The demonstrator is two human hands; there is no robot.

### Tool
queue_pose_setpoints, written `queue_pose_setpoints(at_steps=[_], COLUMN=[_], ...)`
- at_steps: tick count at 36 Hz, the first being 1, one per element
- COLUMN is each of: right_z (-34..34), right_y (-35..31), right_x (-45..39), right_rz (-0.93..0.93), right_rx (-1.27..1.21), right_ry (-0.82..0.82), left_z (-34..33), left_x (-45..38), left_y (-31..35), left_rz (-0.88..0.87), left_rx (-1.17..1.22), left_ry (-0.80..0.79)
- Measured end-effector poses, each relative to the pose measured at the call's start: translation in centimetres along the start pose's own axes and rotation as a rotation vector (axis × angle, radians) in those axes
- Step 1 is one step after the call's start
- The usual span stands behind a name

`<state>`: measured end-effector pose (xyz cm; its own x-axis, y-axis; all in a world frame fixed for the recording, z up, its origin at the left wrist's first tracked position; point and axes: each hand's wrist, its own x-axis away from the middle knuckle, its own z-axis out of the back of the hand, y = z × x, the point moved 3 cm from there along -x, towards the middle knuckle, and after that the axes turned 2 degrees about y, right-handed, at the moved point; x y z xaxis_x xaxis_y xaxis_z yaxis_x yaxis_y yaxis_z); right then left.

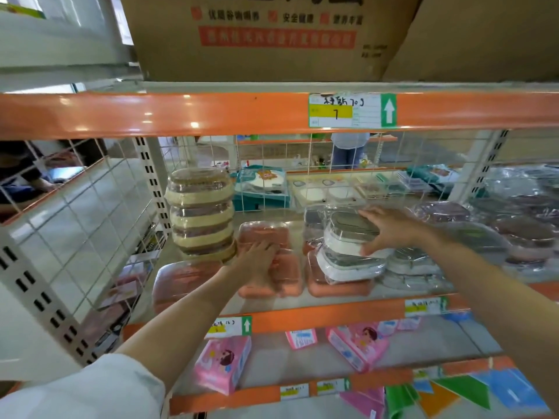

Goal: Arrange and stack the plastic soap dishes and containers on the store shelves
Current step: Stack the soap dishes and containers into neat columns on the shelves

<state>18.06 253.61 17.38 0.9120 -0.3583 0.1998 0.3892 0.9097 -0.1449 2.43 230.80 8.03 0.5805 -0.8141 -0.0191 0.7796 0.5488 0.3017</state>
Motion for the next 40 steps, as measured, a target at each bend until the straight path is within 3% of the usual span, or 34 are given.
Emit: queue_pose_setpoints(at_steps=[7, 14, 23, 29, 34, 40], right_z=[1.5, 1.6, -1.0, -5.1, -7.0, -8.0], right_y=[-4.2, -10.2, -16.6, -18.4, -17.5, -16.2], right_x=[1.0, 0.1, -2.9, -5.3, -8.6, -10.8], right_rz=[0.116, 0.274, 0.335, 0.393, 0.2, 0.15], right_rx=[0.031, 0.045, -0.001, -0.168, 0.108, 0.093], right_ry=[0.067, 0.103, -0.047, -0.153, -0.045, -0.012], left_z=[3.2, 6.7, 9.5, 8.6, 8.2, 8.4], left_x=[0.4, 2.9, 7.6, 9.4, 9.9, 10.1], left_y=[1.4, -0.5, -4.8, -8.1, -8.6, -8.3], left_rz=[-0.033, 0.061, 0.135, 0.238, 0.328, 0.295], left_rx=[-0.106, -0.119, -0.092, -0.123, -0.105, -0.126], left_ry=[0.006, 0.019, 0.062, -0.039, -0.15, -0.141])
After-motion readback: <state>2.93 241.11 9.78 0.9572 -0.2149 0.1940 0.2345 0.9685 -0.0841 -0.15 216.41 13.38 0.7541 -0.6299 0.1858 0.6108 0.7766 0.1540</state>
